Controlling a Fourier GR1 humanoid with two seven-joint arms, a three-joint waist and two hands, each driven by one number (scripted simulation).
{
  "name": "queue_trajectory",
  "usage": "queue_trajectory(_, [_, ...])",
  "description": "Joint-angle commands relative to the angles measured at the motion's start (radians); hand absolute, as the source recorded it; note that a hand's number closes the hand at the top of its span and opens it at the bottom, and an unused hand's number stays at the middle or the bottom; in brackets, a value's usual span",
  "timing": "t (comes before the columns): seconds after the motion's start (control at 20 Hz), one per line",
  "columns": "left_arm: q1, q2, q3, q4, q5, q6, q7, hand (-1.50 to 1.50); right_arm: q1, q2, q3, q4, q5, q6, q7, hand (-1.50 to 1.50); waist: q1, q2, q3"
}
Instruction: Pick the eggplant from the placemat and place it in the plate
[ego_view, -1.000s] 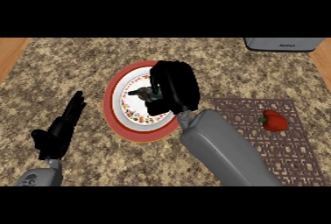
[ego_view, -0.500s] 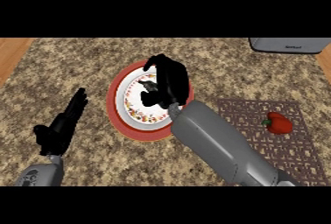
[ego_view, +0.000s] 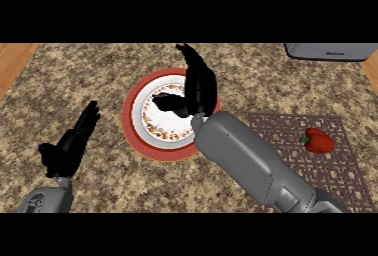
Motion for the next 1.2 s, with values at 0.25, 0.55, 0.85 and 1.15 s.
queue_trajectory(0.25, [0.031,0.035,0.042,-0.054,0.033,-0.019,0.032,0.00,0.262,-0.033,-0.214,-0.220,-0.267,0.014,-0.379,-1.50,-0.046,-0.008,0.002])
queue_trajectory(0.55, [0.125,0.006,0.024,-0.049,-0.010,0.004,-0.059,0.00,0.475,-0.152,-0.308,-0.317,-0.374,0.232,-0.594,-1.50,-0.052,-0.013,0.000])
queue_trajectory(0.85, [0.052,0.008,0.039,-0.027,0.003,-0.010,-0.006,0.00,0.588,-0.281,-0.384,-0.359,-0.425,0.459,-0.719,-1.50,-0.054,-0.012,0.000])
queue_trajectory(1.15, [0.045,-0.005,0.046,-0.084,0.003,-0.011,0.050,0.00,0.563,-0.256,-0.444,-0.244,-0.357,0.541,-0.782,-1.50,-0.049,-0.012,0.000])
